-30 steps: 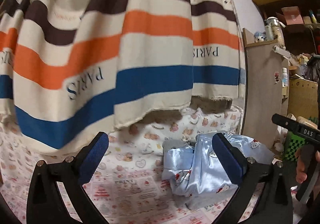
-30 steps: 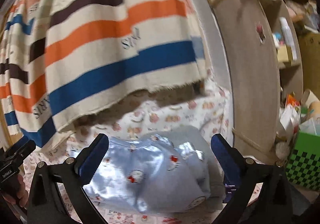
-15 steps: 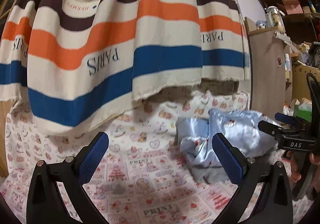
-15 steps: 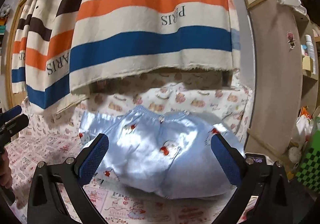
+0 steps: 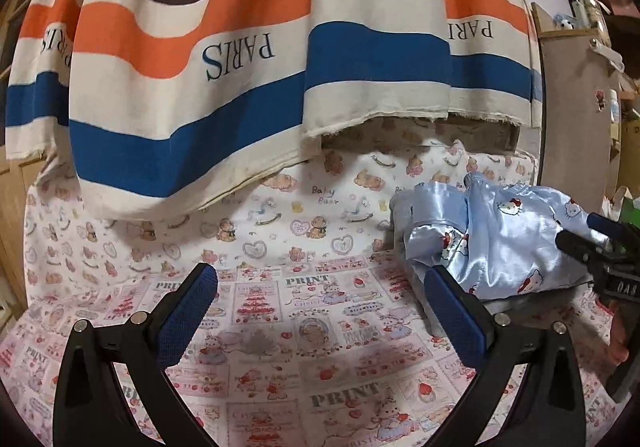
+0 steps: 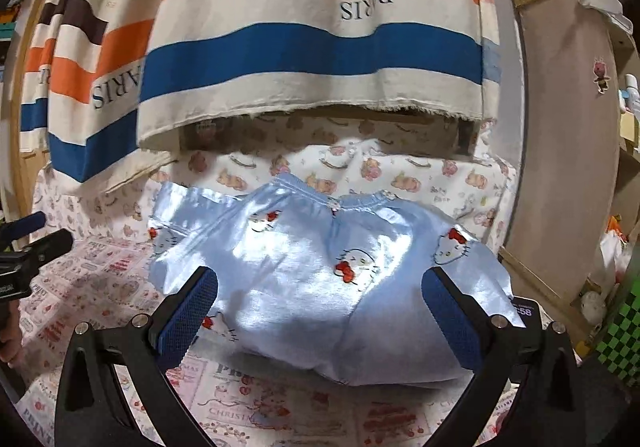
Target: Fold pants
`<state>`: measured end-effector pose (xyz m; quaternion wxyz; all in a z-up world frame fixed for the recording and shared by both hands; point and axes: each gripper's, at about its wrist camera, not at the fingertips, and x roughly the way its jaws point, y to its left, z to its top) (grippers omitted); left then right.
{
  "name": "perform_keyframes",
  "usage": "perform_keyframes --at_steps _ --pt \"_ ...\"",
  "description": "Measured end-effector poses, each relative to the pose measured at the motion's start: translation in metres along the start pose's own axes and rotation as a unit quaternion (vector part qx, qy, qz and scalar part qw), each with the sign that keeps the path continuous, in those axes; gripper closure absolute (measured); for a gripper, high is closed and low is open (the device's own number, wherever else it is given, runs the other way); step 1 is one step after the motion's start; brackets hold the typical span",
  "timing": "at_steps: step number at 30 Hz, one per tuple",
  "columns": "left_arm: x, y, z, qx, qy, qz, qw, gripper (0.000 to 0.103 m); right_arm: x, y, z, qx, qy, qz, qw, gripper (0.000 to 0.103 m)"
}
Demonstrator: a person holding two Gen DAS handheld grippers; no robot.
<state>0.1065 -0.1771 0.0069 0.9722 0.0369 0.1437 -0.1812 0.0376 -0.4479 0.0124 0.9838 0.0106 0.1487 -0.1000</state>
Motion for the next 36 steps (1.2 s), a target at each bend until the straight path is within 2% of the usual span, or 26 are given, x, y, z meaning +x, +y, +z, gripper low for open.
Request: perform_keyframes --at_steps 7,10,13,23,29,36 --pt "0.001 0.010 0.002 -0.021 0.002 0.004 0.9998 0.000 -0.002 0.001 0.000 -0.003 -0.005 0.000 1.000 0.000" --pt "0.001 0.009 0.003 -0.018 0.003 0.008 0.9998 0.000 -0.002 0.001 0.000 0.000 -0.006 -0.001 1.000 0.000" --pt "0.001 0.006 0.002 -0.008 0.006 -0.004 0.9999 0.000 -0.002 0.001 0.000 -0.001 -0.006 -0.001 1.000 0.000" --pt "-0.001 0.005 0.003 -0.006 0.003 0.005 1.0000 0.000 -0.002 0.001 0.000 0.000 -0.006 0.000 1.000 0.000" --pt "-0.002 0.002 0.003 0.001 0.004 -0.008 1.0000 0.000 -0.003 0.001 -0.001 -0.001 -0.004 -0.003 1.000 0.000" --pt "-0.001 0.005 0.003 -0.006 0.011 0.004 0.9999 0.000 -0.003 0.003 -0.001 -0.003 -0.004 0.001 1.000 0.000"
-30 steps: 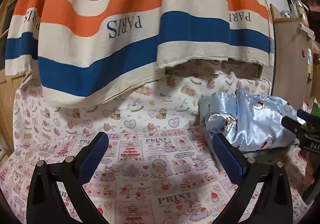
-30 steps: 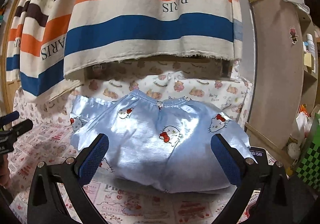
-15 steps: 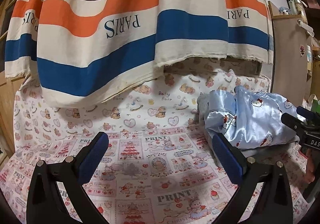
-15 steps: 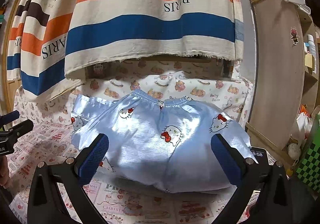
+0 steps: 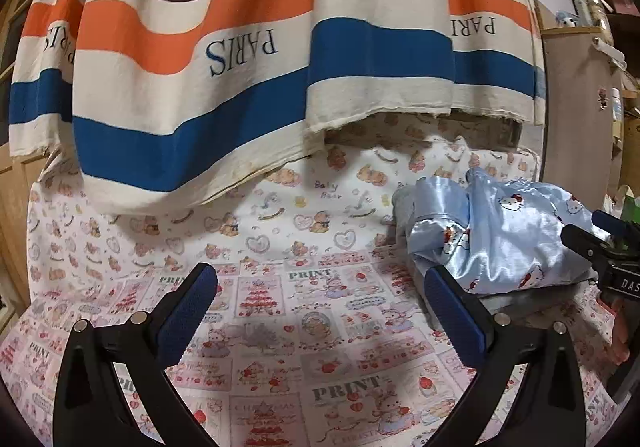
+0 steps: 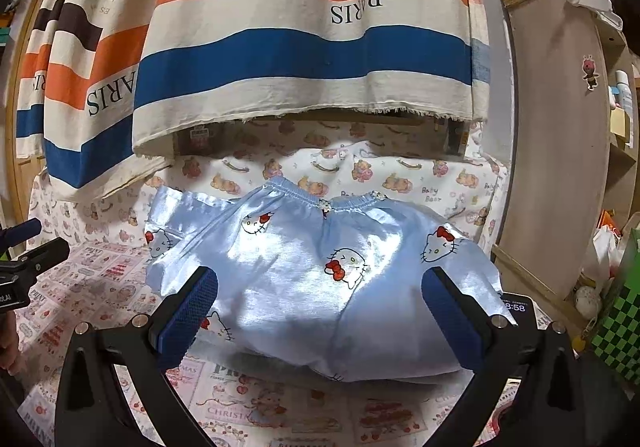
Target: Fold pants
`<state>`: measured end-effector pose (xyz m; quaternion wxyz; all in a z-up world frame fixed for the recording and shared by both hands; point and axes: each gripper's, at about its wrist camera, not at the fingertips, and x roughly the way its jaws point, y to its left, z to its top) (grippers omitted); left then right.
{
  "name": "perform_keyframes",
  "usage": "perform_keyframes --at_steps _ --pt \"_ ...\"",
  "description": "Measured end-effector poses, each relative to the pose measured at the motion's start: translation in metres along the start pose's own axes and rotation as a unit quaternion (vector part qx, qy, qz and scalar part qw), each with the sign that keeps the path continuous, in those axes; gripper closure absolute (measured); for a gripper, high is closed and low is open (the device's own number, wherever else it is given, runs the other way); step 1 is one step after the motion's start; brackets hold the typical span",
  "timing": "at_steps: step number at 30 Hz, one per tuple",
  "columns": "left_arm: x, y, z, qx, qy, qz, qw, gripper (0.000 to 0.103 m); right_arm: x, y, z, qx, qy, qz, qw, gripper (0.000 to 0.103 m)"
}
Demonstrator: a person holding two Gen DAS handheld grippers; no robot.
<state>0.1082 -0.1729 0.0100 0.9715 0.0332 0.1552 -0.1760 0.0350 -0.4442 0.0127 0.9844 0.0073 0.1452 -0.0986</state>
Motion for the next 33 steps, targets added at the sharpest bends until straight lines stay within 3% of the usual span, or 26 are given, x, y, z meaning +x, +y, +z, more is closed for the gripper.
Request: perform_keyframes --at_steps 4,33 --pt "-0.0065 -0.0029 -0.0005 0.008 -0.014 0.004 0.9999 0.000 0.0001 0.0001 0.0000 -0.002 0.001 0.001 1.000 0.000" --pt "-0.0033 0.0002 -0.0013 0.001 -0.006 0.008 0.9999 0.000 0.0007 -0.0005 0.0005 -0.001 0.005 0.000 1.000 0.000"
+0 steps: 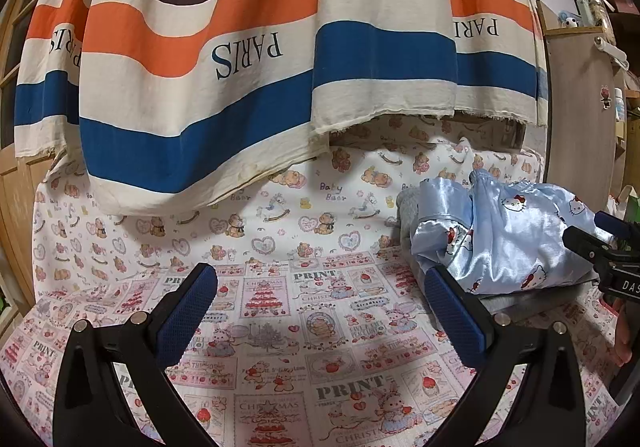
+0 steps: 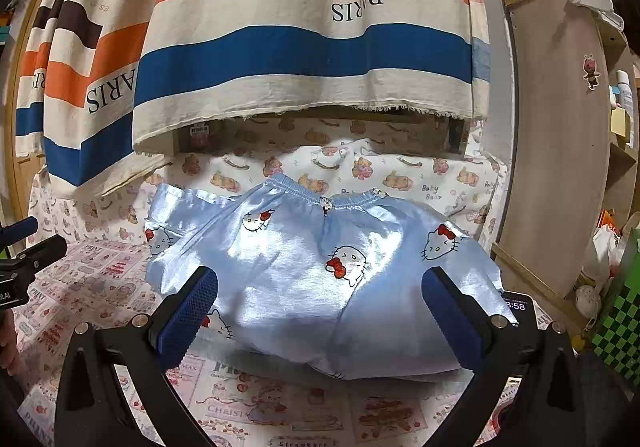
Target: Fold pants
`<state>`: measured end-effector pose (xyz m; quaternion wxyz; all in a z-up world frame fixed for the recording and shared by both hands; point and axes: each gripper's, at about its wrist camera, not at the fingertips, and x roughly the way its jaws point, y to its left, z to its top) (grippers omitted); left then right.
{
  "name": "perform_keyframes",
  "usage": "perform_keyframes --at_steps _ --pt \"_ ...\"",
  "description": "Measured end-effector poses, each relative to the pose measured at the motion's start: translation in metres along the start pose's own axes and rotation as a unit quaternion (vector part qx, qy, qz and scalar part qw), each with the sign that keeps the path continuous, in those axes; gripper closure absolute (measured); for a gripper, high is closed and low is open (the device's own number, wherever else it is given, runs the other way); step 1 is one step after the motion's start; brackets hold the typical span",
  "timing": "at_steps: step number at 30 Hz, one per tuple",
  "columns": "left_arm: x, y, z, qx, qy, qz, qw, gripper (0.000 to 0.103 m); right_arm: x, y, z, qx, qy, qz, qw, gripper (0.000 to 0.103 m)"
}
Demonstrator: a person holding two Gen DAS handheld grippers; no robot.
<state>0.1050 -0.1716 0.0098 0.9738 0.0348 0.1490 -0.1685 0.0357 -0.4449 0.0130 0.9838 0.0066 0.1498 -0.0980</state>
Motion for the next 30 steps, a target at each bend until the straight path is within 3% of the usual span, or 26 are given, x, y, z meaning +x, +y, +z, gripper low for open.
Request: perform_keyframes --at_steps 30 --pt "0.0016 -0.0005 -0.0012 0.001 0.006 -0.001 1.0000 0.000 0.0012 -0.0005 -0.0001 0.001 0.002 -0.002 1.000 0.000"
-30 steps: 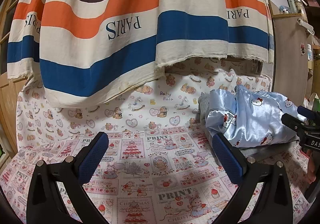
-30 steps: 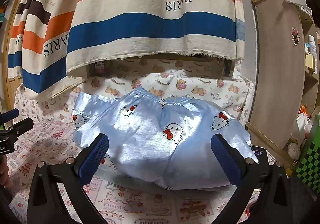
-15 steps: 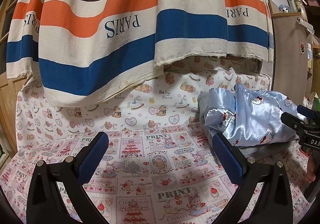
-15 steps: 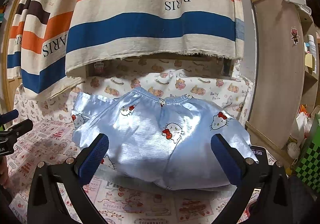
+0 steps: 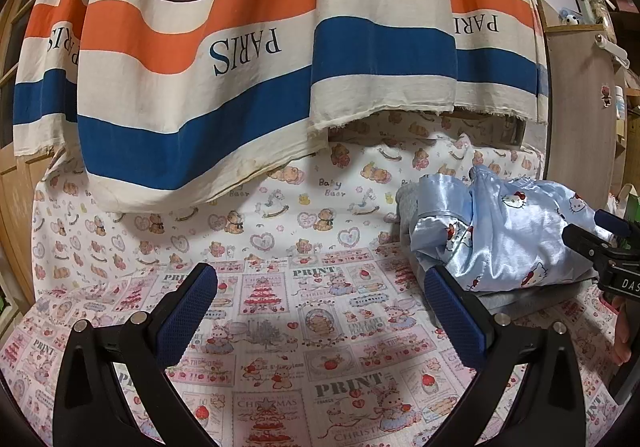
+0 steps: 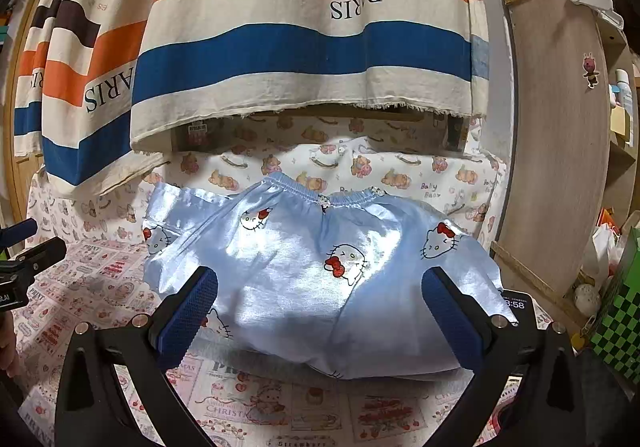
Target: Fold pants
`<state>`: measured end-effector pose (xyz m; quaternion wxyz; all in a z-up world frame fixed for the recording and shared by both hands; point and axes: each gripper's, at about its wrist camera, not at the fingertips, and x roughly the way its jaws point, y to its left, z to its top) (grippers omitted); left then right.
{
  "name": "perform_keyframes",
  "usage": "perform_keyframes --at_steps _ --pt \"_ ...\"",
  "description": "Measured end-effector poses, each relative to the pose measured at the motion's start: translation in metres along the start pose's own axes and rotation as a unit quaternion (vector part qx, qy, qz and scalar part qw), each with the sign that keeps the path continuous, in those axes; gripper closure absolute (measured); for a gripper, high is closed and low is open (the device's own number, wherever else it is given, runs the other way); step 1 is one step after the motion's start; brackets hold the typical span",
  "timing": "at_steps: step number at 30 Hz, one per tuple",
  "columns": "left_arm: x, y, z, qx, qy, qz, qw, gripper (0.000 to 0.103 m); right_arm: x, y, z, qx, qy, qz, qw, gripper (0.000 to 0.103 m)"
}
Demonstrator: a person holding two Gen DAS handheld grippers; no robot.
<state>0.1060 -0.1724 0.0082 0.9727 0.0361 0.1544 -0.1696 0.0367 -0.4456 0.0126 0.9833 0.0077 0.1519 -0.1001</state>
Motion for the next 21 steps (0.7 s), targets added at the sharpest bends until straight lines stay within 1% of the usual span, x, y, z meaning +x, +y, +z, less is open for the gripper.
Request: perform_keyframes --at_steps 21 --pt "0.0005 -0.0010 -0.0003 0.001 0.005 0.000 1.0000 0.000 0.0007 -0.0001 0.0000 -0.001 0.000 0.000 1.000 0.000"
